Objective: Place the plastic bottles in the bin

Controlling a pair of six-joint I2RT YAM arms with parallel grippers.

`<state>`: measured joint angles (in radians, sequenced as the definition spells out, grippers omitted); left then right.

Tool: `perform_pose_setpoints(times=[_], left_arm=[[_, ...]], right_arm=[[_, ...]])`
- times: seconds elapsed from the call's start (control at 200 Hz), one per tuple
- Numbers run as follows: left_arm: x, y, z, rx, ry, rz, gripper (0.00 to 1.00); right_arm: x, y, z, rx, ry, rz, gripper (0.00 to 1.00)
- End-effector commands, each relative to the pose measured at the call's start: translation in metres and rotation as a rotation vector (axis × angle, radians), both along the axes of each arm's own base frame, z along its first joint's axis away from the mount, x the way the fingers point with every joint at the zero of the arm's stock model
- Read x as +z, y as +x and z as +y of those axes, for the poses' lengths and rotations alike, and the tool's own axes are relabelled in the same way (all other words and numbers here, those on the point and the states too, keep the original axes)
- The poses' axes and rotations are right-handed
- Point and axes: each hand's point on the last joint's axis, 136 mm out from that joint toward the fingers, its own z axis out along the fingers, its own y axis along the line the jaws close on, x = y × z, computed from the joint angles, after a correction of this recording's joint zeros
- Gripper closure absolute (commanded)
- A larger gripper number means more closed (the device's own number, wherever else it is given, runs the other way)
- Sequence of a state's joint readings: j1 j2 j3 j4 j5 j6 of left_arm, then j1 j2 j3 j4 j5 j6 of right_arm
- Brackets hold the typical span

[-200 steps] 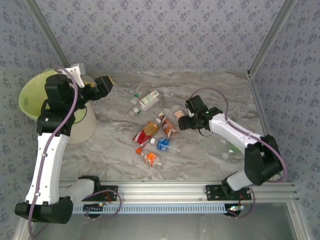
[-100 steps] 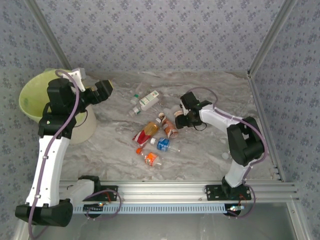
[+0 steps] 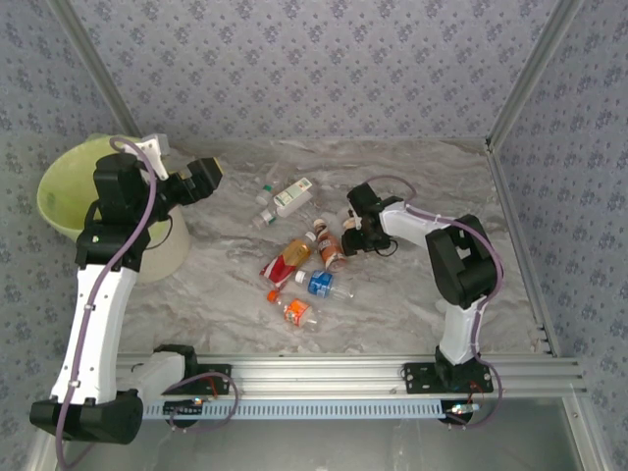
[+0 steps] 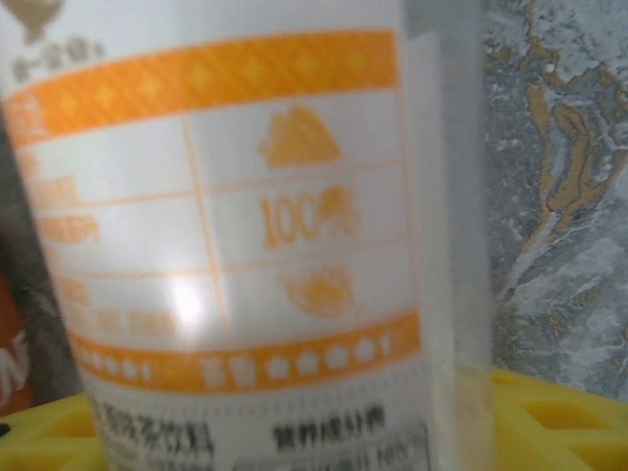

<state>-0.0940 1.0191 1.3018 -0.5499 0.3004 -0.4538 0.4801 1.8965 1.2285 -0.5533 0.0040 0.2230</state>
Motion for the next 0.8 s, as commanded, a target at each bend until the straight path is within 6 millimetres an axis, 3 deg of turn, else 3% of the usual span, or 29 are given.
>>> perform_pose_setpoints(times=[0.0, 0.095, 0.175, 0.23, 0.395, 0.69, 0.795], left_arm=[[-0.005, 0.001, -0.007, -0.039, 0.0, 0.014, 0.01], [-0.007, 0.003, -0.01, -0.043, -0.018, 0.033, 0.0], [-0.005, 0.005, -0.014, -0.046, -0.055, 0.039, 0.0], [-0.002, 0.006, -0.02, -0.06, -0.08, 0.034, 0.01], [0.004, 0.008, -0.048, -0.138, -0.118, 0.021, 0.01], [-0.01, 0.017, -0.106, -0.296, -0.176, 0.071, 0.01], [-0.017, 0.018, -0.131, -0.376, -0.195, 0.091, 0.01]], right_arm=[[-0.004, 0.0, -0.006, -0.017, -0.027, 0.012, 0.37], [0.003, 0.0, -0.007, -0.02, -0.019, -0.014, 0.48], [0.023, 0.005, -0.005, -0.021, 0.011, -0.075, 0.5], [0.026, -0.003, -0.01, -0.021, 0.012, -0.088, 0.51], [0.062, -0.003, -0.009, -0.024, 0.064, -0.207, 0.55], [0.14, -0.01, 0.027, 0.069, 0.316, -0.425, 0.57], [0.158, -0.017, 0.038, 0.116, 0.4, -0.462, 0.57]])
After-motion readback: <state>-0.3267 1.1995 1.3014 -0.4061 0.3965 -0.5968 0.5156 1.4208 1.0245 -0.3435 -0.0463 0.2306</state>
